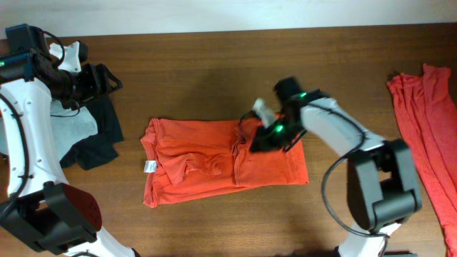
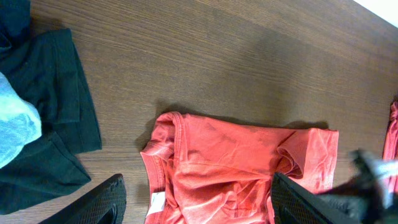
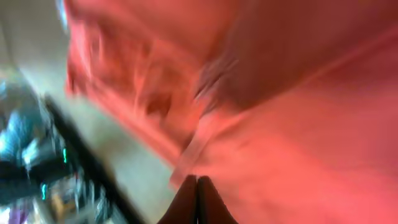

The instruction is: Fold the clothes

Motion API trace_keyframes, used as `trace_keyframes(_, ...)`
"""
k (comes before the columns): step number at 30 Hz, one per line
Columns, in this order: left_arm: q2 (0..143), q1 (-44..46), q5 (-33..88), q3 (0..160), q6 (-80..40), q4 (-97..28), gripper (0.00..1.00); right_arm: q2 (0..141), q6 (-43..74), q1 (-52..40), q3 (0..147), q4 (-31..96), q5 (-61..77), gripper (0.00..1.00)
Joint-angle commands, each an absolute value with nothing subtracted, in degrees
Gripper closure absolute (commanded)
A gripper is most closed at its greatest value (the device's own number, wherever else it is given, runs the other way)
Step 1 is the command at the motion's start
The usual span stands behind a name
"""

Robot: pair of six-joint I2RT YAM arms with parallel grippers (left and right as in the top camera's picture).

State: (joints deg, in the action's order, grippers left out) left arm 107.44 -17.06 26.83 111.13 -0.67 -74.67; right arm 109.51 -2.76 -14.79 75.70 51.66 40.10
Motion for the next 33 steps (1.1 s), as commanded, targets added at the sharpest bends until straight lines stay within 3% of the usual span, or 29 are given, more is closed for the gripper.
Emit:
trace_keyframes(1,105.9,-17.4,27.6,112.5,-0.4,-74.5,0.26,108.1,5.7,-10.4,77.2,48.6,36.3,0.96)
trace_keyframes(8,105.9,-17.4,27.4,112.5,-0.4,-74.6,0.26,115.8,13.0,-14.8,76.6,38.0,35.9,0.96)
trace_keyframes(12,106.0,-17.4,19.8,112.5,-0.4,-75.7,0.21,118.8,17.5,-20.4,76.6,33.1,36.8,0.96)
trace_keyframes(19,106.0,-17.4,18.2,109.2,2.5,-81.3,0.17,116.1,11.4,-22.2,79.9,30.6,45.7,0.94)
trace_keyframes(22,106.0,-17.3,22.3,103.1,4.0,-81.0,0.17,110.4,9.2,-19.4,82.3,31.3,50.4,0.86)
trace_keyframes(26,106.0,-17.3,26.4,91.3,4.5,-76.0,0.17,103.7,9.2,-15.4,83.5,35.5,50.5,0.44)
trace_keyframes(27,106.0,-17.3,29.0,87.5,5.6,-74.2,0.17,102.4,8.9,-14.3,83.5,37.0,50.4,0.38)
trace_keyframes(33,106.0,-17.3,32.4,70.4,10.2,-64.8,0.17,98.6,3.1,-7.4,83.5,47.1,50.3,0.35)
